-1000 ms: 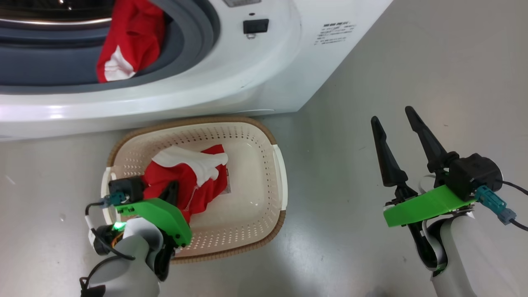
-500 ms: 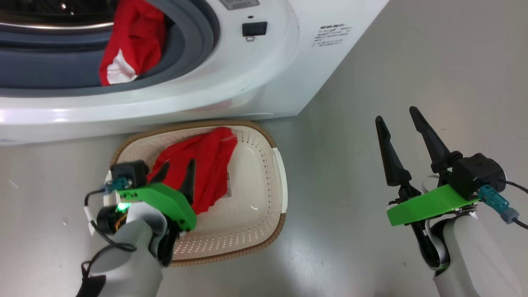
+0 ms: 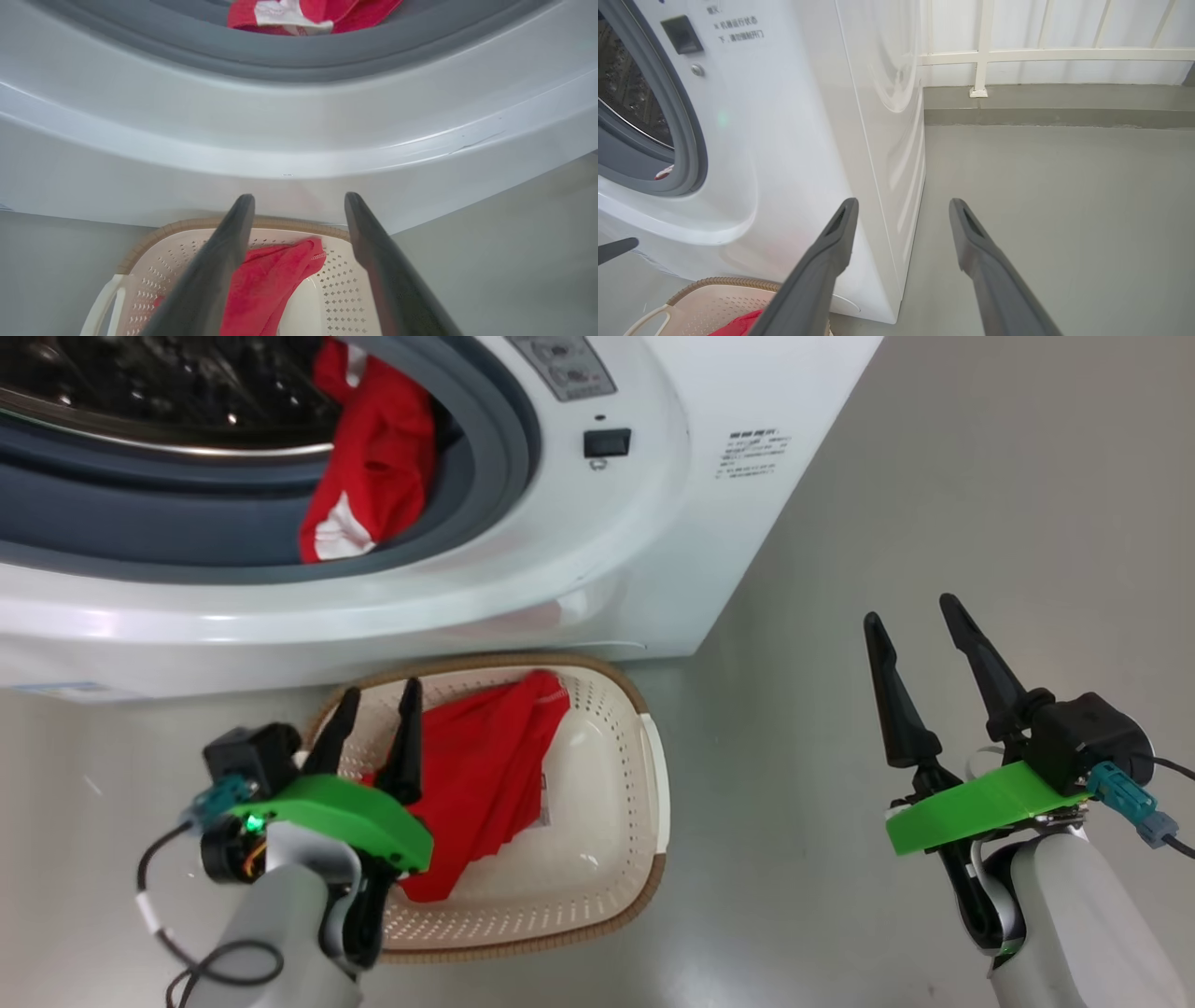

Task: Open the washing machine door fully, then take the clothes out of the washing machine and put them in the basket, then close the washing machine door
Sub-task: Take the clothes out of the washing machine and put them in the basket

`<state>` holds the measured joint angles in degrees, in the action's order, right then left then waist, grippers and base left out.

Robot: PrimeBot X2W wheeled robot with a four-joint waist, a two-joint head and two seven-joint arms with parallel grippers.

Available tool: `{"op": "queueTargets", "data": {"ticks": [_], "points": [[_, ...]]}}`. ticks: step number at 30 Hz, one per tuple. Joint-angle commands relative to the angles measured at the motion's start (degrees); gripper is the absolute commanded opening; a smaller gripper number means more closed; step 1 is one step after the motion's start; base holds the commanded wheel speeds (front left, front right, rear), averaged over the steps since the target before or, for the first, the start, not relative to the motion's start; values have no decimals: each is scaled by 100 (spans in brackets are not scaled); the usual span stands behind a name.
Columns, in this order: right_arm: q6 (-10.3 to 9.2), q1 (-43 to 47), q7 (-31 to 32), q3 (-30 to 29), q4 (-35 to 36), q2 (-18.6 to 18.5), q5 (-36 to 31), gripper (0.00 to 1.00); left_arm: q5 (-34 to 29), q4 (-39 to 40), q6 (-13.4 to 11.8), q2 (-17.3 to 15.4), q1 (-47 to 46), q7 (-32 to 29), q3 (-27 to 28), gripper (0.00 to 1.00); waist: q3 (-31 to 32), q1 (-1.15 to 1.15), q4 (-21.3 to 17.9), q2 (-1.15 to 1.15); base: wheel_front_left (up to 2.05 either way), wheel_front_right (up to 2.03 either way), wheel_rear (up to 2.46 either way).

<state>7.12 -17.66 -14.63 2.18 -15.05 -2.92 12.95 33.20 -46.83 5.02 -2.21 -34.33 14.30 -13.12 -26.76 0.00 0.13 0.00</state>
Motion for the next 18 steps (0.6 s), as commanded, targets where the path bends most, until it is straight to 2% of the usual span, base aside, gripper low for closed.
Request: {"op": "queueTargets", "data": {"ticks": [1,7,9,16,18], "points": [[36,105,-37,80,106,4,-77,100,-102,293,-15,-127,293,69,282,100,225,0,118,0,0,0,0],[36,170,-37,3,69,4,-108,100,-485,1130,-25,-86,773,69,682,100,551,0,220,0,0,0,0],[36,232,-37,-41,46,4,-91,100,-693,1674,-39,-75,998,70,837,100,723,0,256,0,0,0,0],[36,392,-37,-81,53,4,-110,100,-977,2949,-166,-68,1551,70,991,100,1119,0,257,0,0,0,0],[36,415,-37,-100,70,4,-127,100,-984,3092,-177,-68,1627,70,1000,100,1172,0,255,0,0,0,0]]}}
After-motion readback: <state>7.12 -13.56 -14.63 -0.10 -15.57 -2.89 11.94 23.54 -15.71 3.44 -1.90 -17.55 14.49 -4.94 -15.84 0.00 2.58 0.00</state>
